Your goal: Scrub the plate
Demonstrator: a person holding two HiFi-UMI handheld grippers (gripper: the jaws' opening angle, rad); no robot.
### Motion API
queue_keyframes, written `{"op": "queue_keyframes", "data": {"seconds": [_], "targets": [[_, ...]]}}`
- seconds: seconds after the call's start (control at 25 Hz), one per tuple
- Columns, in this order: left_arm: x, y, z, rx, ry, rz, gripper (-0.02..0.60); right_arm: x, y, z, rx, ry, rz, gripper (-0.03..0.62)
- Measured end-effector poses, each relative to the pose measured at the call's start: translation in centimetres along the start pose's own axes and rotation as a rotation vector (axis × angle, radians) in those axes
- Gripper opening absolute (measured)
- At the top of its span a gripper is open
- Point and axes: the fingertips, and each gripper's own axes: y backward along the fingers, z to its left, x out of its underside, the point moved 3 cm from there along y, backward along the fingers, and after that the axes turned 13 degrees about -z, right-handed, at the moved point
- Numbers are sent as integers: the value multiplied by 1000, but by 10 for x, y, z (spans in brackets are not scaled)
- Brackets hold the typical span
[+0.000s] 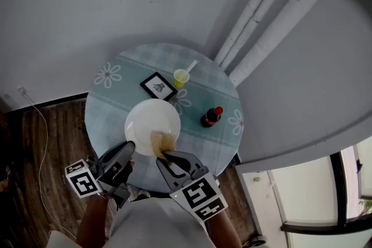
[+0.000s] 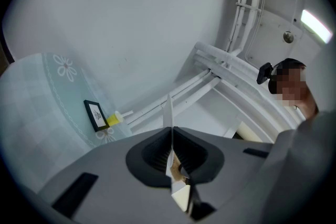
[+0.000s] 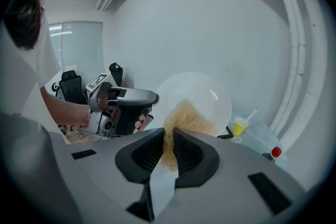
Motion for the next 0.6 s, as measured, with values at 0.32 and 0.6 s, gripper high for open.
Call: {"op": "queue_keyframes", "data": {"seconds": [0.32,0.6], "targets": [[0,1,-5,36,-9,20,17,-1,7,-12,67,2,-1,61],[-4,6,-8,60,-8,21,17,-6,8,-19,108,20,-8,61]]}}
